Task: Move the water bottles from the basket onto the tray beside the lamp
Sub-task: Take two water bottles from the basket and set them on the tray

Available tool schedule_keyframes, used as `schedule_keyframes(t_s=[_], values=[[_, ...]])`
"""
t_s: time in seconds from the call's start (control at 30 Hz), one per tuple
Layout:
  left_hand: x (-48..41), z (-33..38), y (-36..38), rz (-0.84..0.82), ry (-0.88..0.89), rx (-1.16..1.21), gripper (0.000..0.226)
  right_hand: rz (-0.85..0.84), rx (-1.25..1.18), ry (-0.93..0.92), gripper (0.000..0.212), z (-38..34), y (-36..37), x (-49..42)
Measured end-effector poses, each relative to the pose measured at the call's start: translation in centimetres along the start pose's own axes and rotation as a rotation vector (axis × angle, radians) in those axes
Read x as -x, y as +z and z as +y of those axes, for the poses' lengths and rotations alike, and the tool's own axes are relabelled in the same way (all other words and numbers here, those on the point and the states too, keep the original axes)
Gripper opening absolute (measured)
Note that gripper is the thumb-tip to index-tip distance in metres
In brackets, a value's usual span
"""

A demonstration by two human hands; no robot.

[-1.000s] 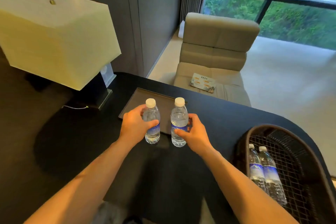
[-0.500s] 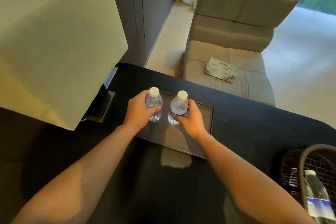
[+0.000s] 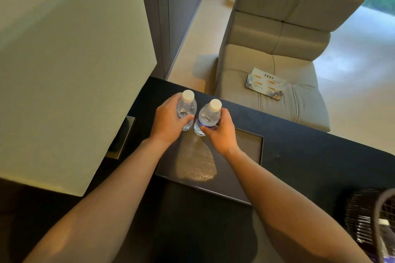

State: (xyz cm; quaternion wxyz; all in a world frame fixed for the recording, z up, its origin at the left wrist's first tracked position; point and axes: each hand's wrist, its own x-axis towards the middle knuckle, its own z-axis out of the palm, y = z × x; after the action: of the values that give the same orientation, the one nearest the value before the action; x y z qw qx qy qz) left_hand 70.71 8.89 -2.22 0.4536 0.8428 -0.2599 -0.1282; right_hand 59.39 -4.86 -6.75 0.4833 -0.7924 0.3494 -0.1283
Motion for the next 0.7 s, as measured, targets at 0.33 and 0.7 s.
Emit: schedule_keyframes(t_s=[0.33, 0.7], values=[[-0.9, -0.4, 0.2, -0.042, 0.032, 0.01, 0.068, 0.005, -0.012, 0.016, 0.064, -0.9, 0.5, -0.6], [-0.3, -1.0, 0.2, -0.038, -0.063, -0.012, 0.089, -0.04, 0.042, 0.042, 0.09, -1.1, -1.6, 1.6]])
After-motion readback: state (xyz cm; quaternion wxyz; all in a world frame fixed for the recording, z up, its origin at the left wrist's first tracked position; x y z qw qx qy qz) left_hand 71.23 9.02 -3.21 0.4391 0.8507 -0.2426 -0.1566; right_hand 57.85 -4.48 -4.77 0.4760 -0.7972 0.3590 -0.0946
